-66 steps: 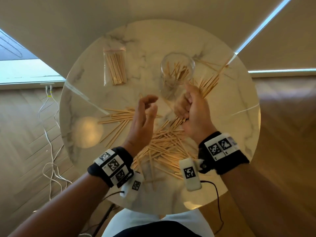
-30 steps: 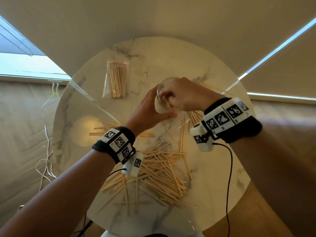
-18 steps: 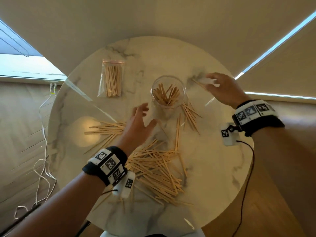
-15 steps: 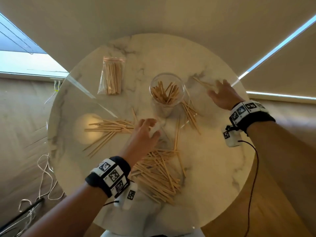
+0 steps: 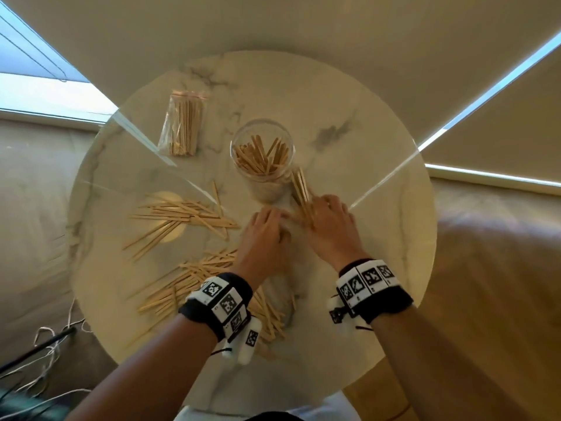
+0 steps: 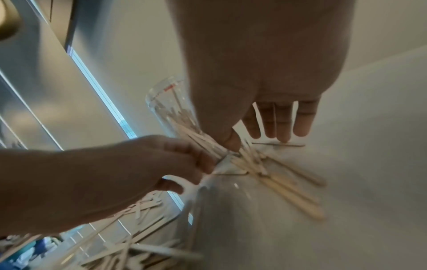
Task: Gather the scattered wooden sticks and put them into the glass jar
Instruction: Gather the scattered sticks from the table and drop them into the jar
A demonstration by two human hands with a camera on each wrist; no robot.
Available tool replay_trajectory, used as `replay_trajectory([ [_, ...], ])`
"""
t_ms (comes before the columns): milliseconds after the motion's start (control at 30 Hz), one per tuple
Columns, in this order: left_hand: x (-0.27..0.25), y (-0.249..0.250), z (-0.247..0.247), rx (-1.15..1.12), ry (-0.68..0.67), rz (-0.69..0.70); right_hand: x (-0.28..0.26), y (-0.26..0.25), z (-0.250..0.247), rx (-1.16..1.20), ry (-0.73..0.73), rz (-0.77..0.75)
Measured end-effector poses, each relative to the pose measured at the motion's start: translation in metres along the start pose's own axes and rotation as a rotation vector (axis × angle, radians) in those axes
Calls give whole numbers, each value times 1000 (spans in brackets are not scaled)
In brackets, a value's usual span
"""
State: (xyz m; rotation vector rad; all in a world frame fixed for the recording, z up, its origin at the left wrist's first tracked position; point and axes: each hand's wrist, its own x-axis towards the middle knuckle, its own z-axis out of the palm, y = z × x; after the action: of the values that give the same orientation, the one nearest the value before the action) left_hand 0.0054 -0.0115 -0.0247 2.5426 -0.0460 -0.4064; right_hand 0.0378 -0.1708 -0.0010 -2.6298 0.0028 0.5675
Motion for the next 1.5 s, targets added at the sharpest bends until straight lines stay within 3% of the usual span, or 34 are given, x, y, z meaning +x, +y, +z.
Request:
replay_trajectory([
  [100,-6,-14,-5,134,-32,5,26,3,-12,26,5,-11],
  [233,-9,-19,-6,99,-26,25,40,-4,-6,-112,-91,-125],
  [367,-12,-28,-13,85,23,-11,17,0,19,-166,-2,-204],
  [533,-19,-31,-10,248,-58,110,-16,25,38,-113,91,-232],
  [733,-10,-35,-13,240,-40,106,-20,15,20,-46,31,-62],
  [967,-27,-49,-20,101,-43,209,-3,-5,19,-6,43,137],
  [1133,-65,-84,-29,14,69,282,-3,-14,24,-47,16,193],
  [1333,-83,-112,-43,-19,42,330,4,-23,21,-44,-11,307],
  [1500,-80,-121,-51,-39,65,376,3,-27,26,-67,36,304],
])
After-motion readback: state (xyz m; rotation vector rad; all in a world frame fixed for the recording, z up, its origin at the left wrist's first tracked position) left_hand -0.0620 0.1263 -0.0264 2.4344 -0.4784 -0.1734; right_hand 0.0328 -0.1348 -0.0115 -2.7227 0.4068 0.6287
